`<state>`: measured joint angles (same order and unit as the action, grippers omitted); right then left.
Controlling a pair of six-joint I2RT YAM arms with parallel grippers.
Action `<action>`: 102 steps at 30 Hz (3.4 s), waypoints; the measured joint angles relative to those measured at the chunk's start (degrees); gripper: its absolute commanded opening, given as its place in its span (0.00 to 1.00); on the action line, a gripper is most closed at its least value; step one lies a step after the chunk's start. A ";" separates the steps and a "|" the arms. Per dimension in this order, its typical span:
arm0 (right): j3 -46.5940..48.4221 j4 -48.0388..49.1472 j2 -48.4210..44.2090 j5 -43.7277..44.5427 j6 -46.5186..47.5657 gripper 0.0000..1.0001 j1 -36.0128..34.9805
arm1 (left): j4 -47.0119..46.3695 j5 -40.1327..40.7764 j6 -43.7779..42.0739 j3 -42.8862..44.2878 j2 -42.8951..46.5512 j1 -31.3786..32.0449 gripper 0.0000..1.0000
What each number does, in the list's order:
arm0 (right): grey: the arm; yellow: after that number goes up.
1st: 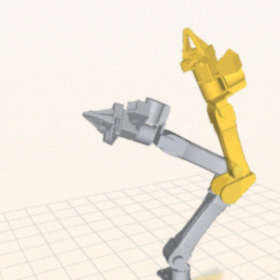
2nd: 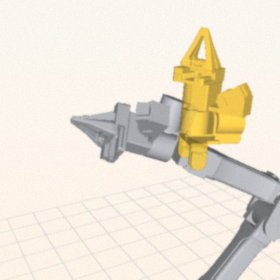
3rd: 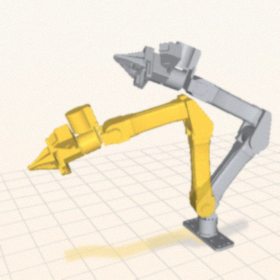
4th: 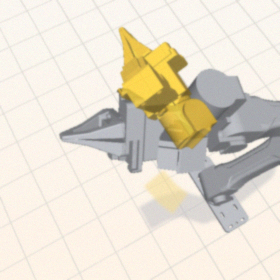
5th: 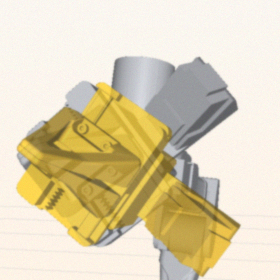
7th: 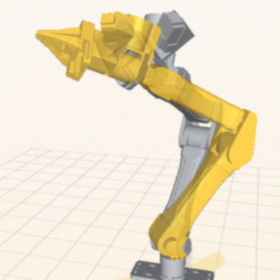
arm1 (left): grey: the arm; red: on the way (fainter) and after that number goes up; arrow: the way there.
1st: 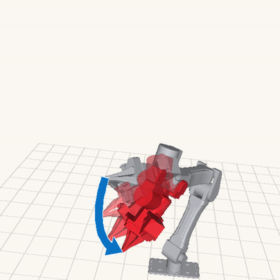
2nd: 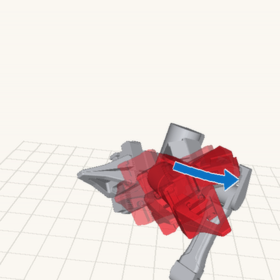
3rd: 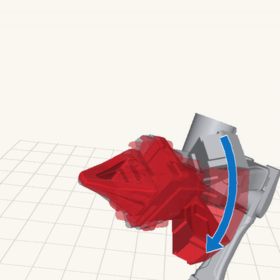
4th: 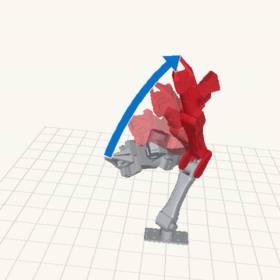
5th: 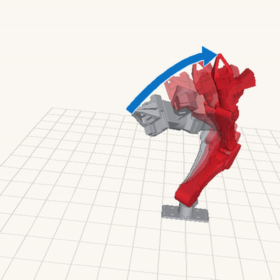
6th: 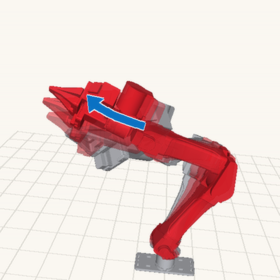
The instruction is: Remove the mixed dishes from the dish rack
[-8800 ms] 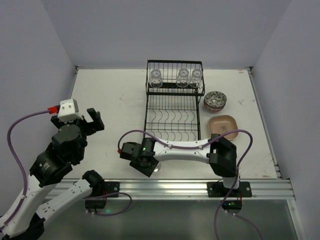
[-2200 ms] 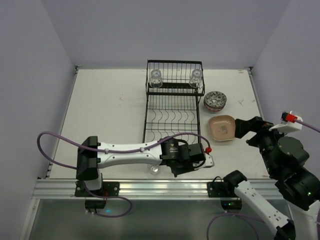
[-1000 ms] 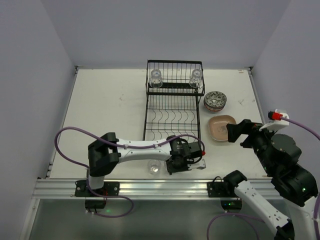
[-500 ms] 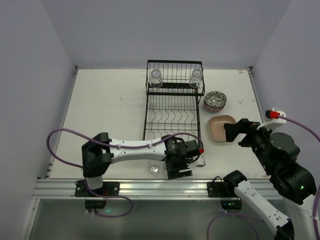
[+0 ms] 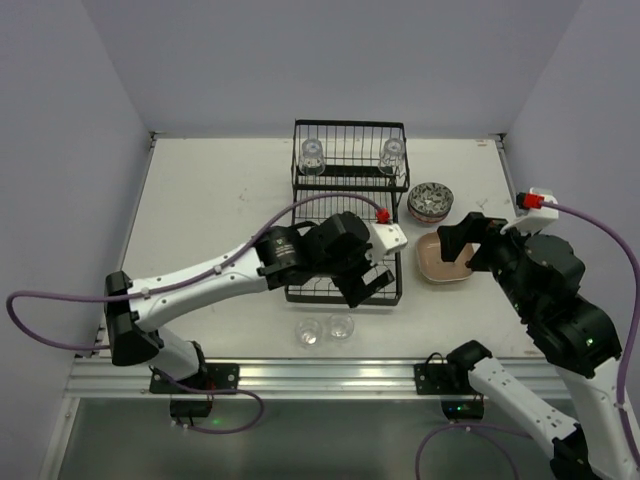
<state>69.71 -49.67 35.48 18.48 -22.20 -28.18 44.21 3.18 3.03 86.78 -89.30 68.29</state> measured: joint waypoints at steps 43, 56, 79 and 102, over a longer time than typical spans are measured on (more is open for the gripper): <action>-3.28 -0.81 -9.16 -9.22 0.66 0.99 0.00 | -25.81 -41.92 -14.03 46.86 -41.16 -34.91 0.98; -4.83 -1.81 -10.54 -10.38 0.92 0.99 0.00 | -31.58 -43.93 -10.56 47.43 -46.27 -34.80 0.83; -6.14 -2.25 -11.56 -10.54 1.77 0.99 0.00 | -38.88 -46.88 -5.53 47.04 -47.04 -34.86 0.00; -5.18 -1.42 -11.37 -10.23 1.57 0.99 0.00 | -49.72 -29.92 4.48 31.08 -27.78 -34.91 0.00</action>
<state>64.53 -51.09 24.12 8.25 -20.62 -28.18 -5.52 -26.74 7.51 117.86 -117.08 33.39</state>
